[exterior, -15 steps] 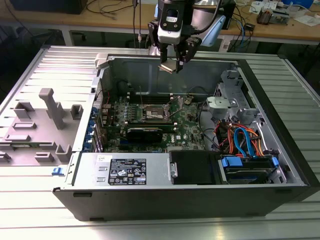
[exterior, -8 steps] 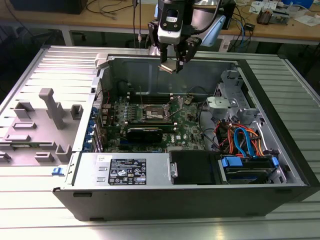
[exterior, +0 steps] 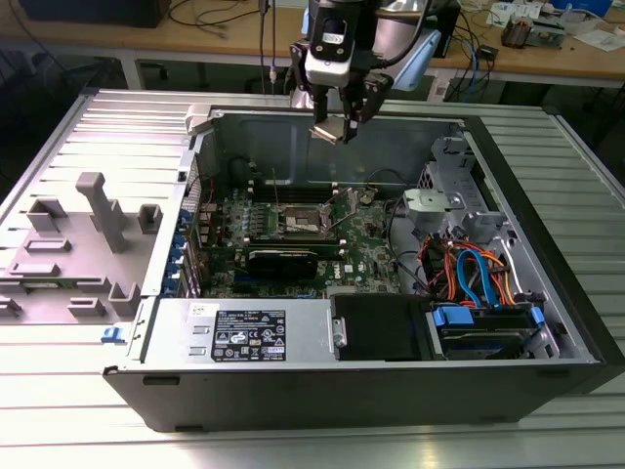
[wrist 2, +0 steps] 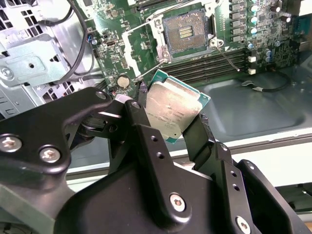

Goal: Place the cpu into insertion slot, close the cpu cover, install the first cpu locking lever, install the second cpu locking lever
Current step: 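Place the cpu into insertion slot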

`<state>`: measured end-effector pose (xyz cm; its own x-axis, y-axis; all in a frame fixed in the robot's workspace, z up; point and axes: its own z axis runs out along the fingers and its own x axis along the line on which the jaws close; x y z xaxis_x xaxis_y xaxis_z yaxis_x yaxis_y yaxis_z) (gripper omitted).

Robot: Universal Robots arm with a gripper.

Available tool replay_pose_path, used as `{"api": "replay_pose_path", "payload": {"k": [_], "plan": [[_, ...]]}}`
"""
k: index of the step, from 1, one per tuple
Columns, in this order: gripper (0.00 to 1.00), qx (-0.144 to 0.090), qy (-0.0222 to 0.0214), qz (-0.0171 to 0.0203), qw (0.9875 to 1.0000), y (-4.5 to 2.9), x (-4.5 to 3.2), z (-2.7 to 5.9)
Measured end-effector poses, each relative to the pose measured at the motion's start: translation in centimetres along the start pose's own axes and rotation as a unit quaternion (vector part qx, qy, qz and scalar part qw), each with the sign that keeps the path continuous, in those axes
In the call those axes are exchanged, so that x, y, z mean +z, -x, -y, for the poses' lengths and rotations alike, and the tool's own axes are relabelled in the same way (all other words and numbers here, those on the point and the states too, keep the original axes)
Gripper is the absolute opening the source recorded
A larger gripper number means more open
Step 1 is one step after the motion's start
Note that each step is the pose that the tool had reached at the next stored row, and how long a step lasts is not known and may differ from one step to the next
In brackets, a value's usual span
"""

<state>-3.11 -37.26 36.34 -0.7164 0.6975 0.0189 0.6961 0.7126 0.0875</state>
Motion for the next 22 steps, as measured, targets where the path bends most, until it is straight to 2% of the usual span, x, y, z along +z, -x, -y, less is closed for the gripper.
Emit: {"api": "replay_pose_path", "payload": {"k": [3, 17, 22], "plan": [[0.55, 0.006, 0.0001, 0.0006, 1.0000, 0.00, 0.03, 0.00], [0.55, 0.007, 0.0002, 0.0007, 1.0000, 0.00, 0.05, 0.00], [0.55, 0.022, 0.0005, 0.0019, 0.9998, 0.10, 0.11, 0.14]]}}
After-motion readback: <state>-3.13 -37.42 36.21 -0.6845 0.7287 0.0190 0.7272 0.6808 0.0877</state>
